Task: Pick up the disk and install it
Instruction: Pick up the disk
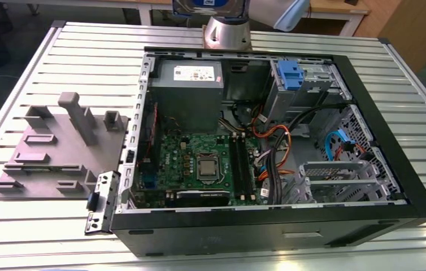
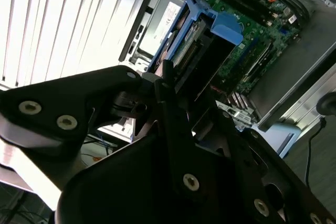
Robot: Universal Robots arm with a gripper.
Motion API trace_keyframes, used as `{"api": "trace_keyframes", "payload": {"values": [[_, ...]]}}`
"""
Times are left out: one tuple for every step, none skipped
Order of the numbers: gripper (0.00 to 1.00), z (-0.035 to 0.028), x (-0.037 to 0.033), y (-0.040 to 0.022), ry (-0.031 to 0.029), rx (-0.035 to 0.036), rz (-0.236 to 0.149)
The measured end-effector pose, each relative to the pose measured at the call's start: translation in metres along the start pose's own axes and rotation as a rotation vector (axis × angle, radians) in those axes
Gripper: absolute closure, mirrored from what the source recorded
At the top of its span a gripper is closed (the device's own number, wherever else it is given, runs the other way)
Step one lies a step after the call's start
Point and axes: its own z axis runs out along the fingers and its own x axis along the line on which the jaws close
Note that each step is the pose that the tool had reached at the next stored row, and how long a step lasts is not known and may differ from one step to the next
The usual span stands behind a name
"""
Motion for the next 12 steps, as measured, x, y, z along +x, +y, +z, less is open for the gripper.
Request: {"api": "trace_keyframes", "payload": {"values": [[0.65,0.0000,-0.0002,-0.0037,0.0000,0.0000,0.000],[0.65,-0.0001,-0.0003,-0.0073,0.0000,-0.0001,0.000],[0.65,-0.0001,-0.0005,-0.0109,0.0000,-0.0002,0.000],[0.65,-0.0002,-0.0006,-0.0144,0.0000,-0.0002,0.000],[0.65,-0.0002,-0.0008,-0.0180,0.0000,-0.0003,0.000],[0.65,-0.0002,-0.0010,-0.0216,0.0000,-0.0003,0.000],[0.65,-0.0003,-0.0011,-0.0255,0.0001,-0.0004,0.000],[0.65,-0.0003,-0.0013,-0.0290,0.0000,-0.0004,0.000],[0.65,-0.0003,-0.0014,-0.0324,0.0000,-0.0004,0.000],[0.65,-0.0004,-0.0014,-0.0319,0.0002,-0.0005,0.000],[0.65,0.0000,-0.0013,-0.0307,0.0000,-0.0004,0.000],[0.65,0.0004,-0.0012,-0.0288,-0.0001,-0.0004,0.000]]}}
